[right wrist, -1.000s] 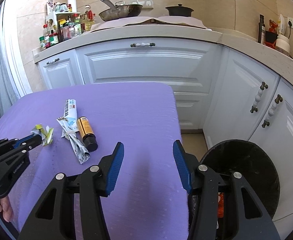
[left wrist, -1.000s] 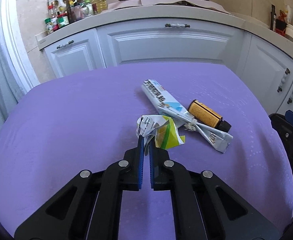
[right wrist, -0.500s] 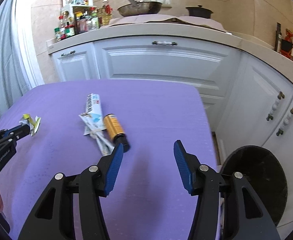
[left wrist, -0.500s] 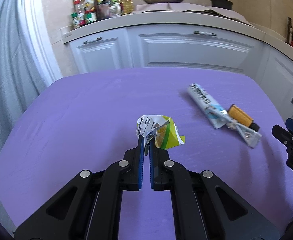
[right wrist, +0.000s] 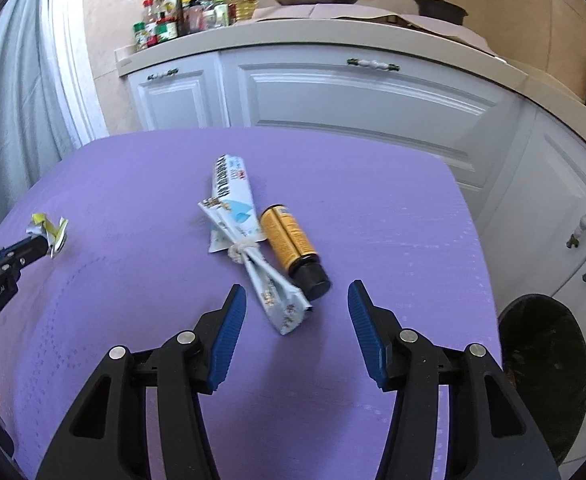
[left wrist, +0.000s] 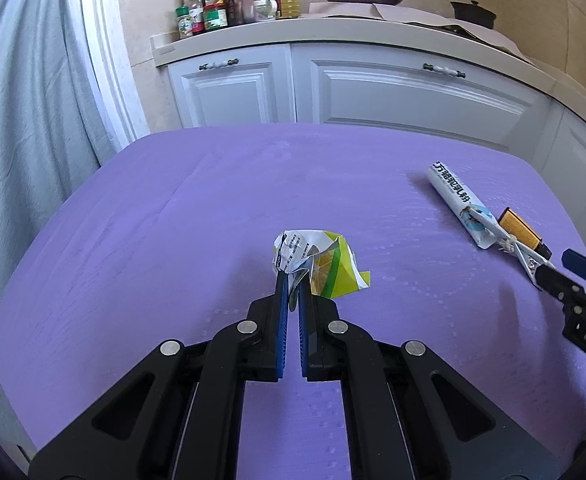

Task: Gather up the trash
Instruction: 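Grasp the silver string-tied tube with the right tool while the left tool holds the wrapper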

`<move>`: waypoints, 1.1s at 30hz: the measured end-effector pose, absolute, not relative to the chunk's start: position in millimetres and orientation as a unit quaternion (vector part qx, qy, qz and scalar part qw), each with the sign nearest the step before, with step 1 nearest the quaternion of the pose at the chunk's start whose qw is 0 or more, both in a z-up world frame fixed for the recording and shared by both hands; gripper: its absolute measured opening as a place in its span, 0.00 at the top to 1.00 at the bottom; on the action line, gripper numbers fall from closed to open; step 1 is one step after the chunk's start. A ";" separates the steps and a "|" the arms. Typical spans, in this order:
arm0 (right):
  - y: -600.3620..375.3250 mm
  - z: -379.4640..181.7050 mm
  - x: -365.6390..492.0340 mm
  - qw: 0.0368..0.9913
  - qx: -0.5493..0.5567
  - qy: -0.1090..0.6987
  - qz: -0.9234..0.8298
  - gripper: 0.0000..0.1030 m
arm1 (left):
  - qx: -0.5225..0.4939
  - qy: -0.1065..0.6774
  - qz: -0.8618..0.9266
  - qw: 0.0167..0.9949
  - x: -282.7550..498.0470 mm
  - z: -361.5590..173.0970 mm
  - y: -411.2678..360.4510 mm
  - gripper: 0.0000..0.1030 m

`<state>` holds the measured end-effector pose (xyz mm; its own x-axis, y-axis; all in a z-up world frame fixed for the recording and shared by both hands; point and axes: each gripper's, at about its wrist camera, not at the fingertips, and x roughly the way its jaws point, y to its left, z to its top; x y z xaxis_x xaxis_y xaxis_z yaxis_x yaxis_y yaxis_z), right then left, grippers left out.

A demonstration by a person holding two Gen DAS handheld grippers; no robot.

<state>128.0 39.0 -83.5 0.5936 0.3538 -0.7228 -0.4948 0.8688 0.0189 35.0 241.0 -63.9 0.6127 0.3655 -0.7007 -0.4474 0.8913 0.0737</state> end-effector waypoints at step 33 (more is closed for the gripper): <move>92.2 -94.5 136.6 0.840 -0.160 0.425 0.298 0.49 | -0.092 0.373 0.244 0.890 4.7 -70.9 283.4 0.95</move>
<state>136.6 92.2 -94.5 0.4614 0.3637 -0.8092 -0.6359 0.7716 -0.0158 4.7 283.4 -70.9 0.6022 0.3668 -0.7091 -0.5038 0.8636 0.0189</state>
